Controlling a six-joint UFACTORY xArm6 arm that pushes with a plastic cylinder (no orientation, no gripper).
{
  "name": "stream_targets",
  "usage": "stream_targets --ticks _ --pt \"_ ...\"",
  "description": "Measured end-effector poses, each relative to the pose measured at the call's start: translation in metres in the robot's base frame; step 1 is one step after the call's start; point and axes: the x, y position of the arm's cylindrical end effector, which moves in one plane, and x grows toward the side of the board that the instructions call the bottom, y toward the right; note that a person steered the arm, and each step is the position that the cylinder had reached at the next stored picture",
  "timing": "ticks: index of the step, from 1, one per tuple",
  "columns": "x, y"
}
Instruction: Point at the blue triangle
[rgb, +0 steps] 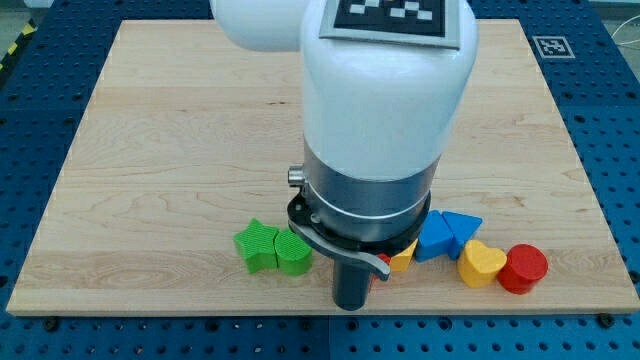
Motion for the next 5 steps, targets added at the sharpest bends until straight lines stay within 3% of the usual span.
stream_targets --ticks 2,4,5 --pt "0.0 -0.023" --pt "0.0 -0.162" --pt "-0.035 -0.24"
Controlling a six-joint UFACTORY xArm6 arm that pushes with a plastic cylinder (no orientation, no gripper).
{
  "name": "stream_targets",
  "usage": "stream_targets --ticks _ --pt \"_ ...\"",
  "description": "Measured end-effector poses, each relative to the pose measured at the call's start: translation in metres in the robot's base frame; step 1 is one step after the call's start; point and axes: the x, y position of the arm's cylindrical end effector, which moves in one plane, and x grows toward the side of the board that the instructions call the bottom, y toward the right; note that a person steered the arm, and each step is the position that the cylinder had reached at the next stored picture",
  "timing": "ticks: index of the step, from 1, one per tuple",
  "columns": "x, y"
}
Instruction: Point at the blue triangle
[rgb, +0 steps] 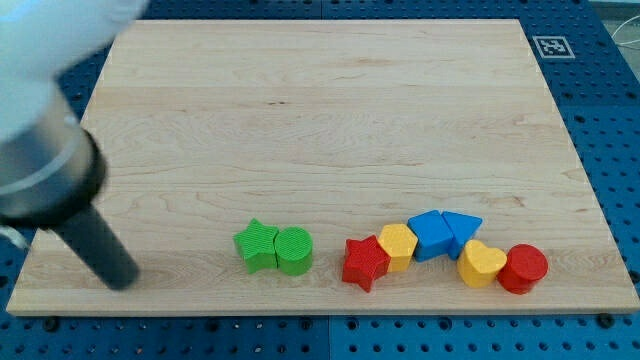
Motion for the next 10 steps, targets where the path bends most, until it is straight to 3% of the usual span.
stream_targets --ticks 1,2,3,4,7,10 --pt "-0.072 -0.035" --pt "-0.142 -0.003" --pt "-0.167 0.099" --pt "-0.167 0.179" --pt "-0.167 0.206" --pt "-0.146 0.331"
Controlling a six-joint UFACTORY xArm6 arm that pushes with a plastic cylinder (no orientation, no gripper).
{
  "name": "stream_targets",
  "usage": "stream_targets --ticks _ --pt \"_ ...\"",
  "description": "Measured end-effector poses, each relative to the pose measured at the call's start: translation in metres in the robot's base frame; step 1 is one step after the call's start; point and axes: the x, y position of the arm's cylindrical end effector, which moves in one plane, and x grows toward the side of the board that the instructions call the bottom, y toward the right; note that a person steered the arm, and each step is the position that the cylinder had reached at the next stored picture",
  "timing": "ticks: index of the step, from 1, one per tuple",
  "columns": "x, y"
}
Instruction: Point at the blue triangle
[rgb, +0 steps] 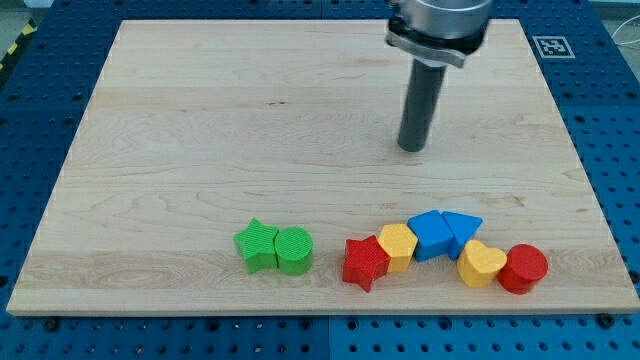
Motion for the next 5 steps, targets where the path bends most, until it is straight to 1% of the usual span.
stream_targets --ticks 2,5 --pt "0.044 0.012" --pt "0.076 0.017"
